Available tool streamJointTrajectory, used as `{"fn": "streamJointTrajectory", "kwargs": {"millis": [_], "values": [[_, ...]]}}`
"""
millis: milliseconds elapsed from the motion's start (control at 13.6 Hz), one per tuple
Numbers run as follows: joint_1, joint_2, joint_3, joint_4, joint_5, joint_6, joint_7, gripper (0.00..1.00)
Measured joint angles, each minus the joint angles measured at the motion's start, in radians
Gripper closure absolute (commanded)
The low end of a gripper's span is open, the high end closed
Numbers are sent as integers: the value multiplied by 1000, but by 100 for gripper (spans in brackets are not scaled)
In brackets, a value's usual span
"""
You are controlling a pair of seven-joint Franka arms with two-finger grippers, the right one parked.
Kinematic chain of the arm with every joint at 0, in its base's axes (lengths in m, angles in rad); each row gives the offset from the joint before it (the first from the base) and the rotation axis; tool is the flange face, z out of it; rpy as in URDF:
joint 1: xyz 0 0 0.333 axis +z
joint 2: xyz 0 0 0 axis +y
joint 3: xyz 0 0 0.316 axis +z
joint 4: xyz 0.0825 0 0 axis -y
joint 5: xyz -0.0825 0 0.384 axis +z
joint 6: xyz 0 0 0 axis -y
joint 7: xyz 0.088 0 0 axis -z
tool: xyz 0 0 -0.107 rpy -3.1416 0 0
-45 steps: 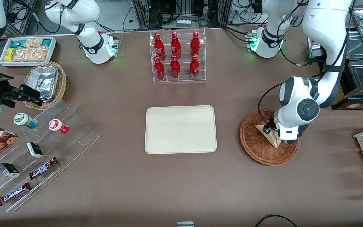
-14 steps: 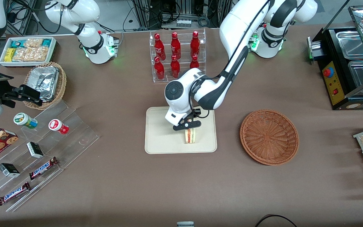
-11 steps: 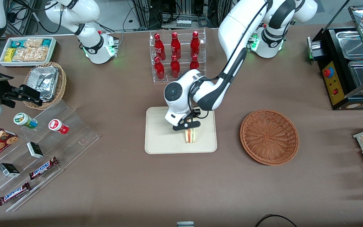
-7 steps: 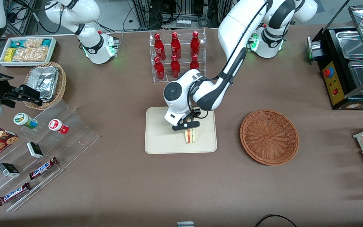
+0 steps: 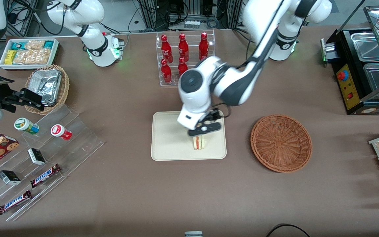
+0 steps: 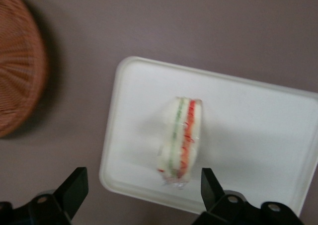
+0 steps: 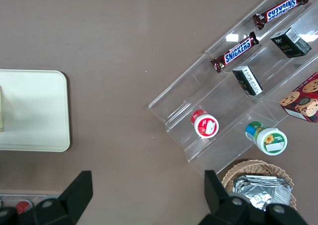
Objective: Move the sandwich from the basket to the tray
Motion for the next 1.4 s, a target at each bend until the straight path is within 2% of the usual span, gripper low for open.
{"fn": "streamJointTrajectory", "kwargs": {"millis": [221, 516, 885, 1180, 1402], "values": [[136, -169, 7, 0, 0, -184, 63, 0], [305, -336, 12, -22, -2, -371, 303, 0], [496, -505, 13, -187, -49, -376, 590, 0], [556, -617, 12, -364, -54, -293, 706, 0], [591, -652, 12, -427, -56, -266, 761, 0]]}}
